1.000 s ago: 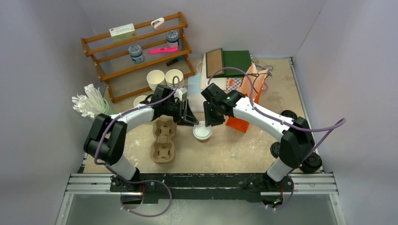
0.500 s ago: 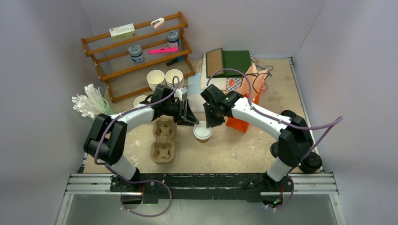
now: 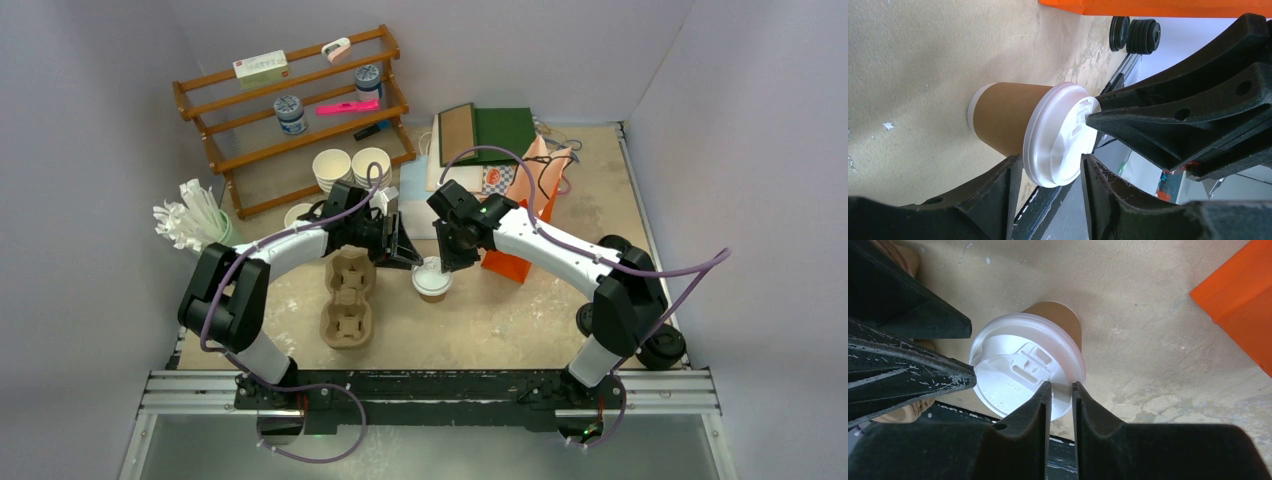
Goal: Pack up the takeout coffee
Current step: Close the cup lid on the coffee cup.
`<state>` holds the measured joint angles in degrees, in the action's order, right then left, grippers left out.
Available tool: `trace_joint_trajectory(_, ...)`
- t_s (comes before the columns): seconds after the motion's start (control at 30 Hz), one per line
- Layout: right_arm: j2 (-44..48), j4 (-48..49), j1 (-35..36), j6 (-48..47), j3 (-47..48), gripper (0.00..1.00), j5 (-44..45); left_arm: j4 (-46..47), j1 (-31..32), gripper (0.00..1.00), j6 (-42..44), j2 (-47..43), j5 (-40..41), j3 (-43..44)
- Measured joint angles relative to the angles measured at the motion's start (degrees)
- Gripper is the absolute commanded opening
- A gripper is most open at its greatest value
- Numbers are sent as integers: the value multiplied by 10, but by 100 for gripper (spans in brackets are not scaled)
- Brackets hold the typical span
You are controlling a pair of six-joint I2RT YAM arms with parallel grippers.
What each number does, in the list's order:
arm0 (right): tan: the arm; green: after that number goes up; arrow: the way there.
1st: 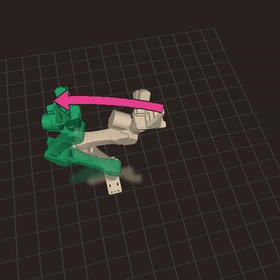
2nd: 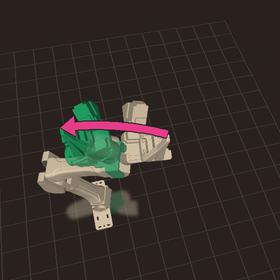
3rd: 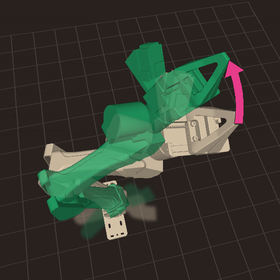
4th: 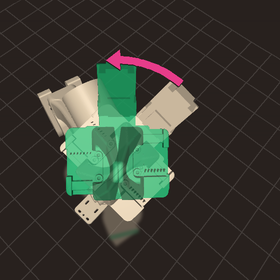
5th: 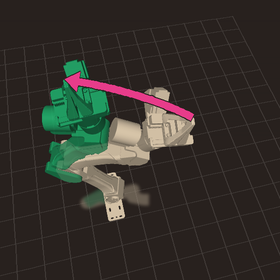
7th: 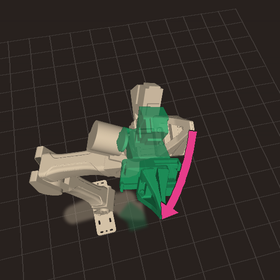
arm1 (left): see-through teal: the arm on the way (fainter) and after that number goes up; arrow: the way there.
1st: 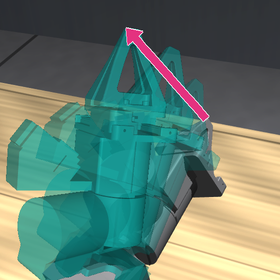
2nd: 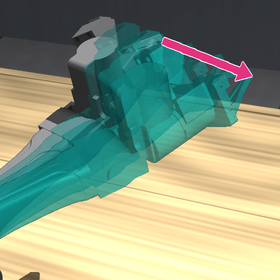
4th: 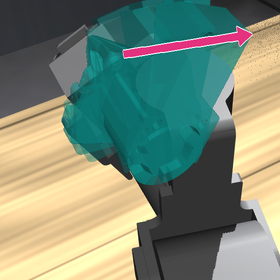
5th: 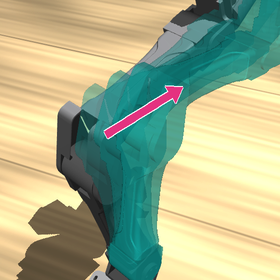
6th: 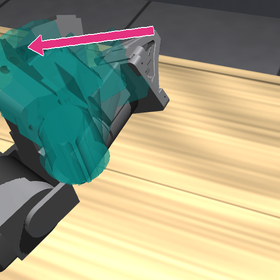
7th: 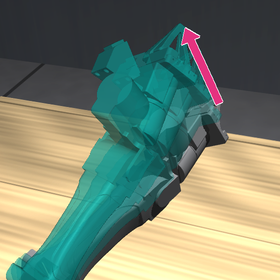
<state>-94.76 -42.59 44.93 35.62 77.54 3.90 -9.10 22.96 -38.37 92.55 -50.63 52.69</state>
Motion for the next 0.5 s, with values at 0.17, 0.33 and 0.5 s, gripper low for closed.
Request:
trace_joint_trajectory(0.17,0,0,0,-1,0,42,1,-17,0,51,12,-6,16,9)
trace_joint_trajectory(0.33,3,0,0,-7,0,63,3,-31,0,51,23,-20,33,17)
trace_joint_trajectory(0.5,50,20,0,-29,-21,89,4,-62,-2,51,40,-51,76,29)
